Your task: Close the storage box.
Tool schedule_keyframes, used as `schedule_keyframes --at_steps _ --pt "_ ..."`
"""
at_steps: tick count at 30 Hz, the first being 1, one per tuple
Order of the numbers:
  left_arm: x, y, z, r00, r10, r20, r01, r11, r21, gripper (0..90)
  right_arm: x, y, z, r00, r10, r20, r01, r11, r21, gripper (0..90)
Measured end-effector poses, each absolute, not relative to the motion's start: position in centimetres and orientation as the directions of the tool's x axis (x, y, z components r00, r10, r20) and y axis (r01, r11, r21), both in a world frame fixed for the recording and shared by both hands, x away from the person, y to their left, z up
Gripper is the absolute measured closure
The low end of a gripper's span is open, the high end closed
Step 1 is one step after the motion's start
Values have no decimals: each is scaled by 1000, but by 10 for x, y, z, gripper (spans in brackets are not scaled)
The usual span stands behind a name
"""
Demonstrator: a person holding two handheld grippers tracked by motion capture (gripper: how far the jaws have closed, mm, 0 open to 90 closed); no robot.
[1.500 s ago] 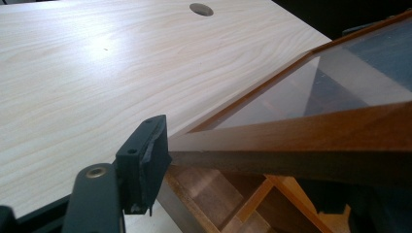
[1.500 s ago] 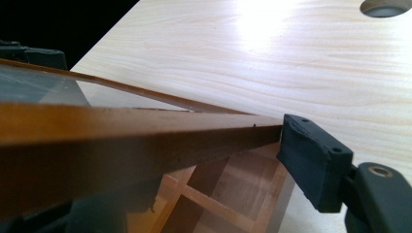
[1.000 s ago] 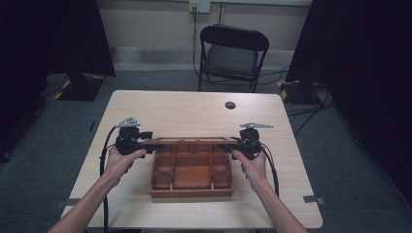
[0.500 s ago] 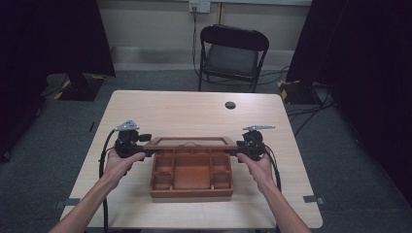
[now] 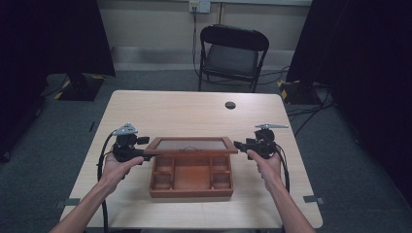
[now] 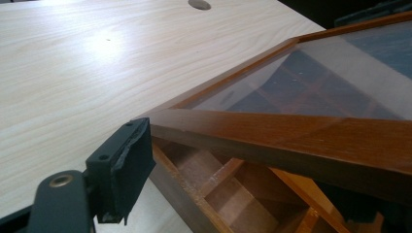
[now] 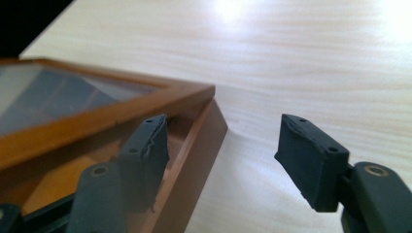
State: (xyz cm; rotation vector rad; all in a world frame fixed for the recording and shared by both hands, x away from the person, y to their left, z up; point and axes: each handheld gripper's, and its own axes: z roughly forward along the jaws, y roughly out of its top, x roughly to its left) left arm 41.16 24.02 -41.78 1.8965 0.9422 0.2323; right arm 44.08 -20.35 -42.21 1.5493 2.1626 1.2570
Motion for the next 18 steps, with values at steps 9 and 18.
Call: schedule_keyframes --at_steps 9,18 --pt "403 240 -417 690 694 -207 491 -239 838 193 435 -198 -397 -504 803 318 617 77 784 352" --pt "402 240 -417 690 697 -193 488 -252 836 168 426 -189 -368 -622 701 349 558 84 825 447"
